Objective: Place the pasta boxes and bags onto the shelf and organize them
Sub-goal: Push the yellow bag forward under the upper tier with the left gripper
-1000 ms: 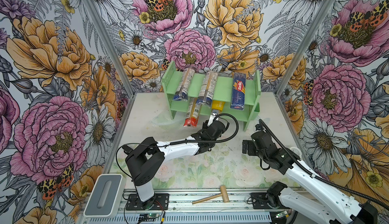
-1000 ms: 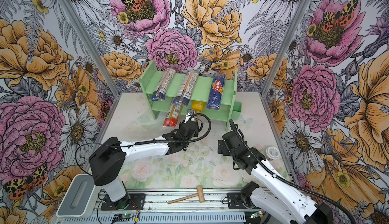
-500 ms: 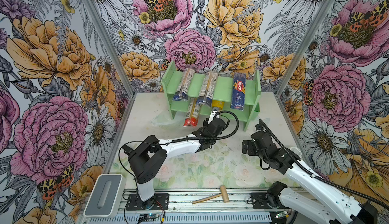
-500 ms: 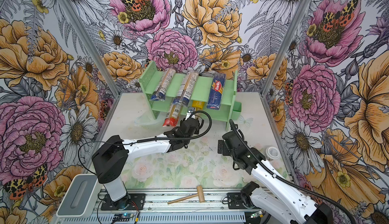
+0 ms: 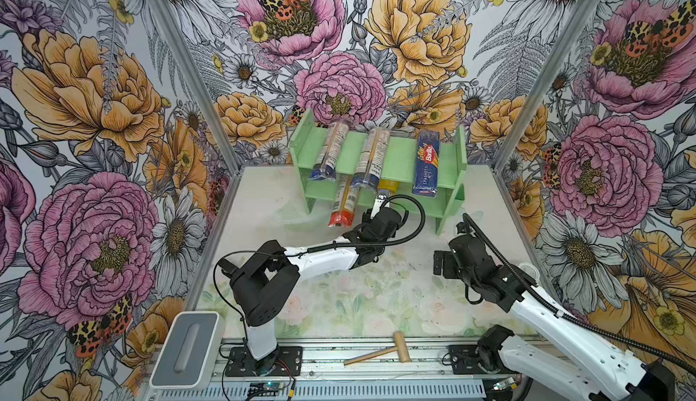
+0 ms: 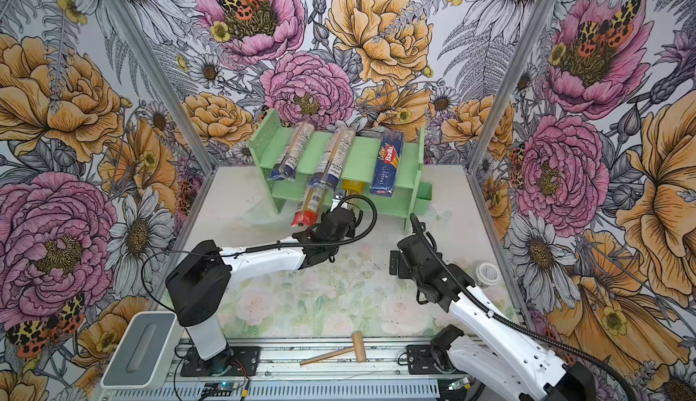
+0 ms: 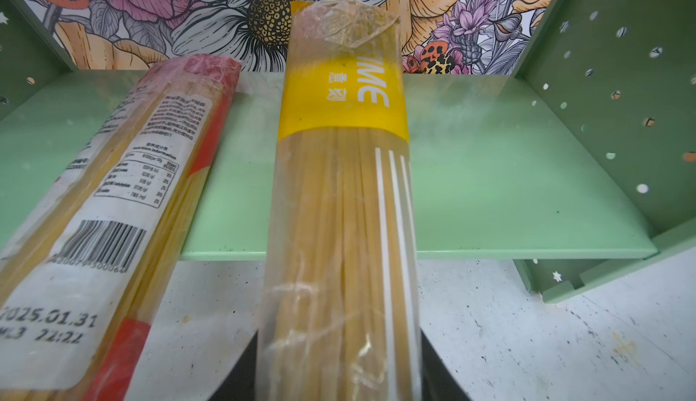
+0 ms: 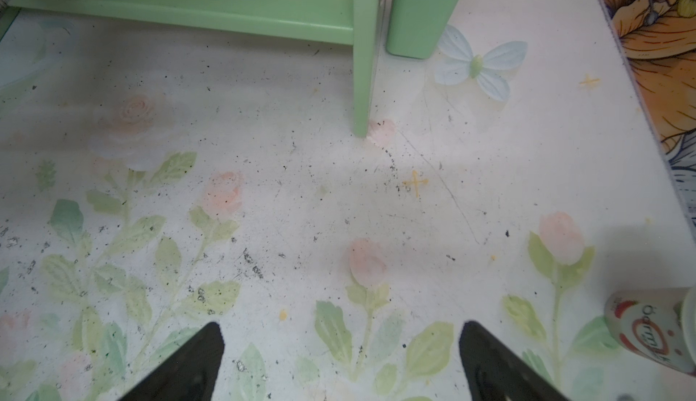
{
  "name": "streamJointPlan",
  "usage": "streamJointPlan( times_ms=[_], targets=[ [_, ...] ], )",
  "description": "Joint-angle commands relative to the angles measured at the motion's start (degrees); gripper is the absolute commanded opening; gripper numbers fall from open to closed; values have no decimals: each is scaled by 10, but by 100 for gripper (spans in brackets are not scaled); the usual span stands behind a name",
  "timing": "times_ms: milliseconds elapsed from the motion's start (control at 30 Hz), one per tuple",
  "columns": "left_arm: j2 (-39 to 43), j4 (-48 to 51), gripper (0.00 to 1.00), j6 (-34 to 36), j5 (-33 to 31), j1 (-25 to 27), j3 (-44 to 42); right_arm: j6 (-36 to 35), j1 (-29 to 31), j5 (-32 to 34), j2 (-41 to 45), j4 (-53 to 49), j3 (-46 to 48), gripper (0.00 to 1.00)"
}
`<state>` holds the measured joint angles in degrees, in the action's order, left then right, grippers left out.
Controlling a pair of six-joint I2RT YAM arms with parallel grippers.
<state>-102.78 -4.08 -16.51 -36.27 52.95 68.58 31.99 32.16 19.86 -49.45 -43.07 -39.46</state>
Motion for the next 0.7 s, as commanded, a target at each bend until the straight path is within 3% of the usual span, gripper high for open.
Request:
streamJointPlan(
  times_ms=[0, 667],
  targets=[
    [5, -75, 0, -7, -3, -6, 41, -5, -2, 12, -4, -2, -6, 100],
    [-32, -59, 0, -13, 9, -5, 70, -9, -3, 11, -7, -3, -9, 100]
  ],
)
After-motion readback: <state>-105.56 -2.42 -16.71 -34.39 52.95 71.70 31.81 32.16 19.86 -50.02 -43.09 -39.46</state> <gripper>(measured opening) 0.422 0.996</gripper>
